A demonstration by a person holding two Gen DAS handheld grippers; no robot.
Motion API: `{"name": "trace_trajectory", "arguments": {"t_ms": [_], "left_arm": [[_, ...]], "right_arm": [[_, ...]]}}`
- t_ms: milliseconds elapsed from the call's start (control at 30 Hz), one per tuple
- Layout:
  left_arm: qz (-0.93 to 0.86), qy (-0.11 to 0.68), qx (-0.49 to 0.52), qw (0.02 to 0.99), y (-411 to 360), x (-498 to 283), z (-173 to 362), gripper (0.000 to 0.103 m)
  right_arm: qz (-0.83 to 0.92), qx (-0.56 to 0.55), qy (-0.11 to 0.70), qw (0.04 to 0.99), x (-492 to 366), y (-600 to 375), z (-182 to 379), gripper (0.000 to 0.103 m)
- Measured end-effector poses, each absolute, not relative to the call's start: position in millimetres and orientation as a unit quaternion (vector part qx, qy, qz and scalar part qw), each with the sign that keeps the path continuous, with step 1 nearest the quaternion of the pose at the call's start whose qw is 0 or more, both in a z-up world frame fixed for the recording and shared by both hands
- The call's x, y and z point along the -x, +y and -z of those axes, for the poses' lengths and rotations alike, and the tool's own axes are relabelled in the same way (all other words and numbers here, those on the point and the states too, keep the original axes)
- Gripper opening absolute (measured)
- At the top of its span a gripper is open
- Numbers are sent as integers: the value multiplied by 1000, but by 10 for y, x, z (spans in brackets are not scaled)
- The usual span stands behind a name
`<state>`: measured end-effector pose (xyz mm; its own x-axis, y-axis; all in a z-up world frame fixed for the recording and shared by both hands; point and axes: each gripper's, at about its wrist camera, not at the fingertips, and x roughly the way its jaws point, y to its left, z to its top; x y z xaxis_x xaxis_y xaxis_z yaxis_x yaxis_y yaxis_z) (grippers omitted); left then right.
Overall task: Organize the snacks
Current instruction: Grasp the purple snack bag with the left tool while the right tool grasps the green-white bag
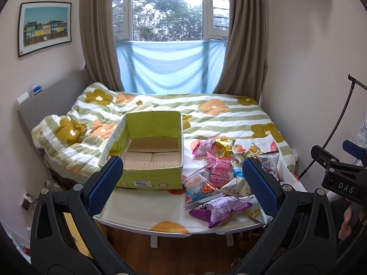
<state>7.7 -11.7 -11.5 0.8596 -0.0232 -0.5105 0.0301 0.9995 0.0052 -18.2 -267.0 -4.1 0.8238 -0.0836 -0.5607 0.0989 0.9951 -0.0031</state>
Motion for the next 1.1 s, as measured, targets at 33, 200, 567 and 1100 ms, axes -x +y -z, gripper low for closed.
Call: {"name": "trace_trajectory", "arguments": {"t_ms": [33, 200, 567, 1100], "left_arm": [[15, 267, -6, 964, -111, -95, 124, 103], [27, 291, -8, 956, -63, -197, 211, 103], [125, 397, -31, 909, -166, -657, 1150, 103], [207, 454, -173, 849, -945, -1075, 2449, 103]], "right_arm": [[48, -14, 294, 955, 179, -2677, 48, 103], [43, -11, 300, 953, 165, -2692, 94, 103], [30, -25, 387, 921, 9, -2749, 735, 103], [-80, -48, 526, 845, -529, -3004, 2003, 103]]}}
